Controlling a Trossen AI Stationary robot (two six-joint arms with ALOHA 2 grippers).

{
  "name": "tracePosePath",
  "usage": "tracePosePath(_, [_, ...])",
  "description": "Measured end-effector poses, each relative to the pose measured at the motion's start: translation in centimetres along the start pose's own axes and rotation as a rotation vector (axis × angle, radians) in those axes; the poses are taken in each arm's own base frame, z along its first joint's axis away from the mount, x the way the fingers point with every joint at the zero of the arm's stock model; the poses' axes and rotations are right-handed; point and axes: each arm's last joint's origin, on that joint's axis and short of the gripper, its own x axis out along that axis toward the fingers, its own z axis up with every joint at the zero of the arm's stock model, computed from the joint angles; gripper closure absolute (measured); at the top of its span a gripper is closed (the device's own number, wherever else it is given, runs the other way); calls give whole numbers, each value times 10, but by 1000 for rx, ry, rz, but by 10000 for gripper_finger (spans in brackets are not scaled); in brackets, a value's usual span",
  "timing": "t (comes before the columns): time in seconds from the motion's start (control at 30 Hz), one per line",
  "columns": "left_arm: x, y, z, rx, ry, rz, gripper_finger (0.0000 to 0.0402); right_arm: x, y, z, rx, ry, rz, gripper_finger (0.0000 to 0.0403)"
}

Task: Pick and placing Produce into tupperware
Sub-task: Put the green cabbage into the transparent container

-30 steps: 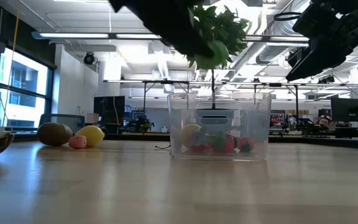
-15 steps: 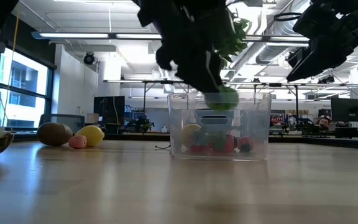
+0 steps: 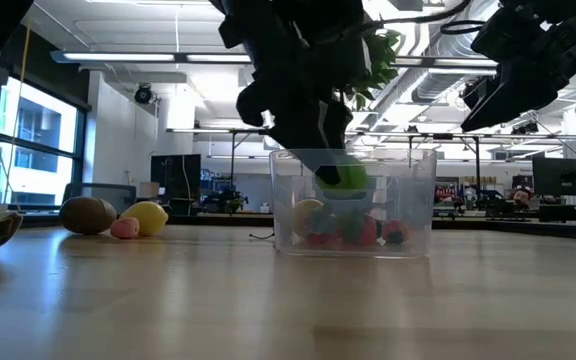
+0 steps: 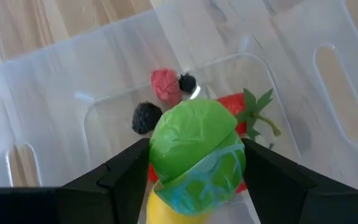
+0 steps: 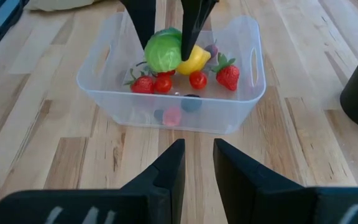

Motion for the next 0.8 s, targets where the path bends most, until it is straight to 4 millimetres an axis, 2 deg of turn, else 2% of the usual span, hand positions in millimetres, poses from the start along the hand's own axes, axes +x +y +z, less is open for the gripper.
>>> tracePosePath(0.13, [5,1,-3,-13,16,-16,174,0,0,0,0,0,0,329])
tracePosePath(0.8, [5,2,-3,-35,24,19,174,0,0,0,0,0,0,329])
